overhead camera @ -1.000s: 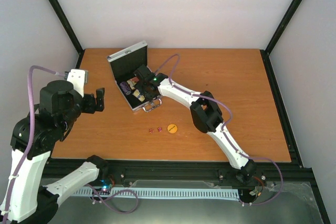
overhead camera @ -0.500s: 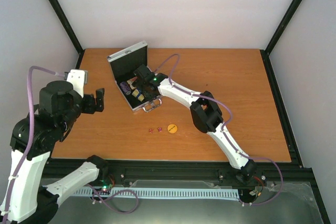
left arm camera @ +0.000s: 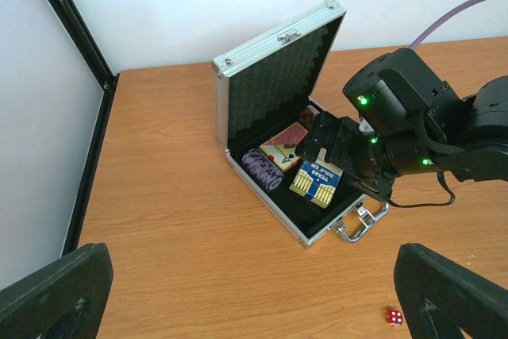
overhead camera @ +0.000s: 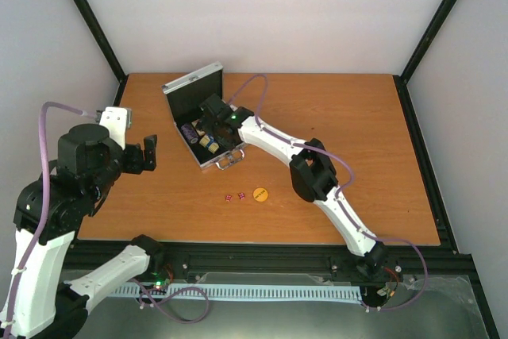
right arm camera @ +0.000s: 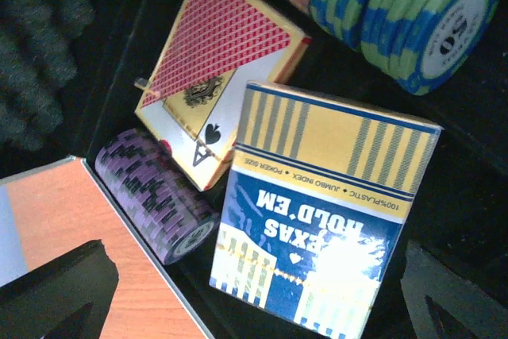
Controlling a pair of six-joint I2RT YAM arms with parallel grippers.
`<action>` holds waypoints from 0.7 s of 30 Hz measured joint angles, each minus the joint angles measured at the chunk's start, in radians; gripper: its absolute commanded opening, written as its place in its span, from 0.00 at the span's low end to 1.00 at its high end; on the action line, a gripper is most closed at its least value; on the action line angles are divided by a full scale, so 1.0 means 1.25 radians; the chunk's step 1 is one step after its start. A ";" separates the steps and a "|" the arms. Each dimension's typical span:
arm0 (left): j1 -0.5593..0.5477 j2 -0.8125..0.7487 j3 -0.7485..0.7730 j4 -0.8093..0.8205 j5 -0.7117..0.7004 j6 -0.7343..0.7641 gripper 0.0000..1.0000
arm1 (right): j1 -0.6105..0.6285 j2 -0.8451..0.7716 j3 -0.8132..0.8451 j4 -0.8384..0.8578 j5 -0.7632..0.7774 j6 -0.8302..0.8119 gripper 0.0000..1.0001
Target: Pack up texas hold em set
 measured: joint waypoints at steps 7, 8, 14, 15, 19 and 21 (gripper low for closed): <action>0.000 0.000 0.000 0.001 0.000 0.000 1.00 | 0.000 -0.016 0.029 -0.008 -0.021 -0.165 1.00; 0.000 0.000 0.000 0.001 0.000 0.001 1.00 | 0.000 -0.016 0.043 -0.010 -0.028 -0.186 1.00; 0.000 0.007 0.000 0.001 0.001 0.000 1.00 | -0.007 -0.004 0.105 0.031 -0.111 -0.267 1.00; 0.000 0.009 0.000 0.001 0.001 0.000 1.00 | -0.007 0.005 0.112 0.044 -0.125 -0.276 1.00; 0.000 0.018 0.000 0.001 0.003 0.000 1.00 | -0.009 0.058 0.134 0.083 -0.171 -0.303 1.00; 0.000 0.022 0.000 0.001 0.003 0.000 1.00 | -0.012 0.090 0.139 0.092 -0.185 -0.313 1.00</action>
